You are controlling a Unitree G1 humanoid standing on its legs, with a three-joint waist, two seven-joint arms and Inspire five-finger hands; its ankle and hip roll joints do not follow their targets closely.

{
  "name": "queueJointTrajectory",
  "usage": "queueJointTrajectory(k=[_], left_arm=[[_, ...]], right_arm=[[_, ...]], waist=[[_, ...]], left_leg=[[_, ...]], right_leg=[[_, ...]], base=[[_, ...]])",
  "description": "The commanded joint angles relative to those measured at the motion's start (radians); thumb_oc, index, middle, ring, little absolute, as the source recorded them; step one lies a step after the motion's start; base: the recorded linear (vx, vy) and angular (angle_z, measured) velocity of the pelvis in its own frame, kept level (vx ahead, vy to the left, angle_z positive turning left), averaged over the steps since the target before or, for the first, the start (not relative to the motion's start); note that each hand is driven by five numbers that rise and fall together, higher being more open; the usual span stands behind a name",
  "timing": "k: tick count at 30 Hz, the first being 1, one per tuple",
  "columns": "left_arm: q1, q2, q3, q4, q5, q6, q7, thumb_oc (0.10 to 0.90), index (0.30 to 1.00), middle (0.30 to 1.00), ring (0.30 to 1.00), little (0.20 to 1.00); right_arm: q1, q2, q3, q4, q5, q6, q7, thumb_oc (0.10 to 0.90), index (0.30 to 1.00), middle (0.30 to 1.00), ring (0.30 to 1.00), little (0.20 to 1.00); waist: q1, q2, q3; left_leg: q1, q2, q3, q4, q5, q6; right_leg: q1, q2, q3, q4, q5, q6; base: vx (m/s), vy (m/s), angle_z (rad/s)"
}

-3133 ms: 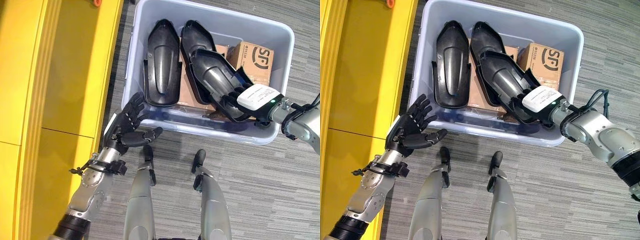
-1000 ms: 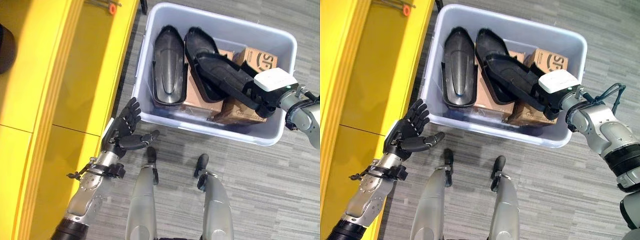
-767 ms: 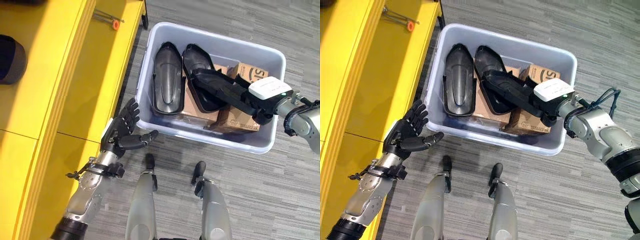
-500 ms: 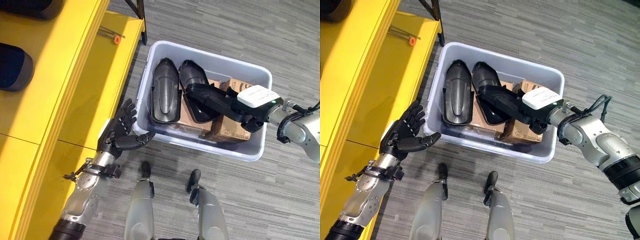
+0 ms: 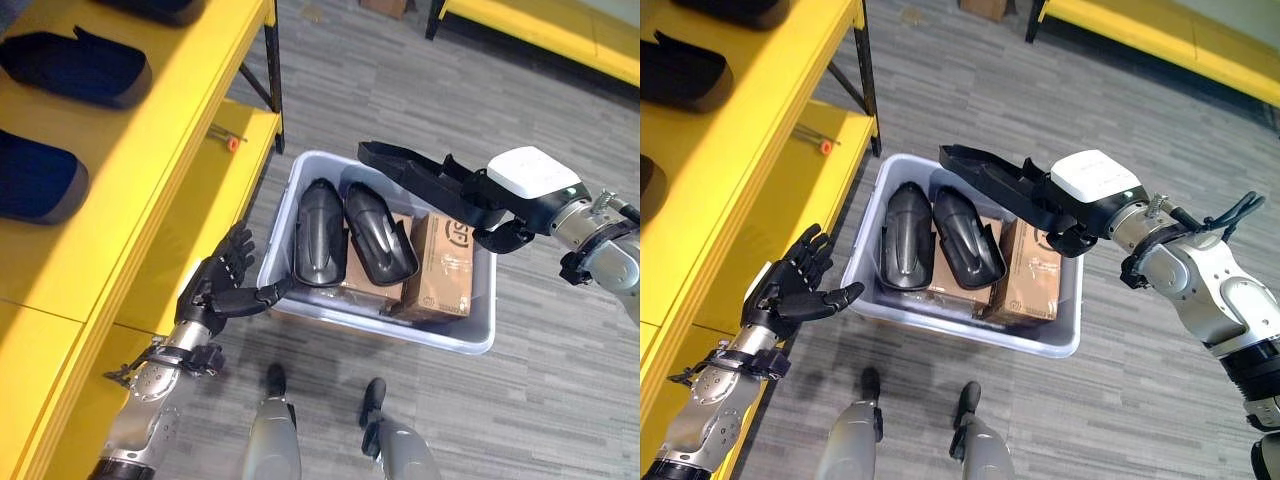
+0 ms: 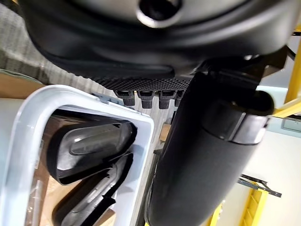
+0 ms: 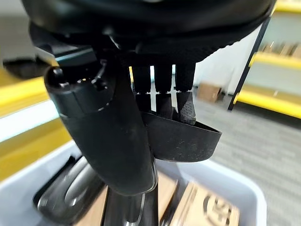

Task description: Move parts from the plastic box to the shelf.

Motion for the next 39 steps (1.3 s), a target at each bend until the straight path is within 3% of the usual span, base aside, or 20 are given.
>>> queueJointTrajectory(k=[1,11,16,22,26,29,30,31,32,33,34,39], left_arm=[[0.024,-0.011,-0.014,-0.045,-0.009,-0.073,-0.033,0.9,1.0,1.0,1.0,1.0],[0.074,-0.055,-0.008,-0.029,0.009,-0.058,-0.034,0.9,1.0,1.0,1.0,1.0],[0.079,-0.065,-0.002,-0.019,0.022,-0.058,-0.016,0.9,1.0,1.0,1.0,1.0],[0.093,-0.075,0.024,-0.02,0.025,-0.062,0.014,0.9,1.0,1.0,1.0,1.0],[0.132,-0.084,0.072,-0.06,0.033,-0.077,0.035,0.9,1.0,1.0,1.0,1.0],[0.117,-0.085,0.07,-0.059,0.04,-0.08,0.043,0.9,1.0,1.0,1.0,1.0],[0.103,-0.087,0.057,-0.054,0.038,-0.079,0.045,0.9,1.0,1.0,1.0,1.0],[0.084,-0.091,0.035,-0.044,0.035,-0.073,0.043,0.9,1.0,1.0,1.0,1.0],[0.071,-0.095,0.018,-0.036,0.031,-0.066,0.037,0.9,1.0,1.0,1.0,1.0],[0.069,-0.092,0.013,-0.034,0.03,-0.066,0.037,0.9,1.0,1.0,1.0,1.0],[0.056,-0.103,-0.005,-0.037,0.021,-0.06,0.028,0.9,1.0,1.0,1.0,1.0],[0.046,-0.134,-0.03,-0.036,0.012,-0.059,0.025,0.9,1.0,1.0,1.0,1.0]], right_arm=[[-0.035,-0.005,-0.098,-0.011,0.071,0.004,-0.112,0.4,0.3,0.3,0.3,0.3],[0.04,0.044,-0.19,-0.042,0.091,0.0,-0.134,0.4,0.3,0.3,0.3,0.3],[0.027,0.09,-0.18,-0.046,0.1,0.005,-0.142,0.4,0.3,0.3,0.3,0.3],[-0.051,0.124,-0.13,-0.04,0.117,0.008,-0.164,0.4,0.3,0.3,0.3,0.3],[-0.188,0.141,-0.045,-0.032,0.147,-0.002,-0.183,0.4,0.3,0.3,0.3,0.3],[-0.201,0.121,-0.052,-0.033,0.155,-0.004,-0.206,0.4,0.3,0.3,0.3,0.3],[-0.187,0.112,-0.068,-0.038,0.155,-0.003,-0.216,0.4,0.3,0.3,0.3,0.3],[-0.158,0.102,-0.085,-0.041,0.147,-0.005,-0.224,0.4,0.3,0.3,0.3,0.3],[-0.124,0.098,-0.111,-0.044,0.14,-0.001,-0.233,0.4,0.3,0.3,0.3,0.3],[-0.11,0.098,-0.123,-0.05,0.138,0.0,-0.233,0.4,0.3,0.3,0.3,0.3],[-0.083,0.092,-0.149,-0.053,0.121,0.01,-0.25,0.4,0.3,0.3,0.3,0.3],[-0.056,0.122,-0.159,-0.072,0.125,0.011,-0.249,0.4,0.3,0.3,0.3,0.3]], waist=[[0.007,-0.005,-0.198],[0.009,0.004,-0.276],[0.015,0.018,-0.293],[0.041,0.045,-0.293],[0.097,0.081,-0.239],[0.115,0.098,-0.203],[0.108,0.098,-0.196],[0.088,0.094,-0.19],[0.067,0.086,-0.196],[0.069,0.083,-0.196],[0.052,0.087,-0.2],[0.047,0.104,-0.217]], left_leg=[[0.084,0.046,-0.019,-0.153,0.024,-0.032],[0.189,0.054,0.016,-0.217,0.032,-0.036],[0.222,0.064,0.016,-0.217,0.027,-0.037],[0.219,0.115,-0.014,-0.194,0.06,-0.062],[0.185,0.176,-0.042,-0.221,0.165,-0.102],[0.113,0.173,-0.079,-0.258,0.278,-0.131],[0.087,0.174,-0.047,-0.254,0.293,-0.126],[0.065,0.191,0.063,-0.228,0.302,-0.118],[0.066,0.194,0.101,-0.214,0.274,-0.125],[0.065,0.192,0.098,-0.208,0.269,-0.125],[0.081,0.223,0.136,-0.175,0.258,-0.136],[0.166,0.232,0.092,-0.131,0.21,-0.139]], right_leg=[[0.023,-0.048,0.048,0.017,-0.052,0.079],[0.096,-0.047,0.056,-0.023,-0.05,0.088],[0.12,-0.039,0.059,-0.002,-0.082,0.082],[0.141,0.017,0.044,0.055,-0.169,0.038],[0.08,0.065,-0.011,0.172,-0.237,0.0],[0.064,0.064,-0.081,0.178,-0.258,-0.026],[0.062,0.051,-0.121,0.175,-0.256,-0.032],[0.069,0.028,-0.178,0.156,-0.247,-0.035],[0.082,0.015,-0.199,0.142,-0.258,-0.029],[0.086,0.013,-0.203,0.14,-0.261,-0.027],[0.087,0.001,-0.234,0.122,-0.24,-0.025],[0.1,-0.024,-0.275,0.114,-0.215,-0.02]], base=[[0.1,0.018,-0.14],[0.07,-0.001,-0.11],[0.01,-0.039,-0.05],[-0.04,-0.15,0.07],[-0.17,-0.206,0.09],[-0.21,-0.175,0.46],[-0.27,-0.171,1.38],[-0.15,-0.172,1.61],[-0.06,-0.124,1.62],[-0.05,-0.083,2.05],[-0.07,-0.023,2.12],[-0.03,0.075,0.8]])
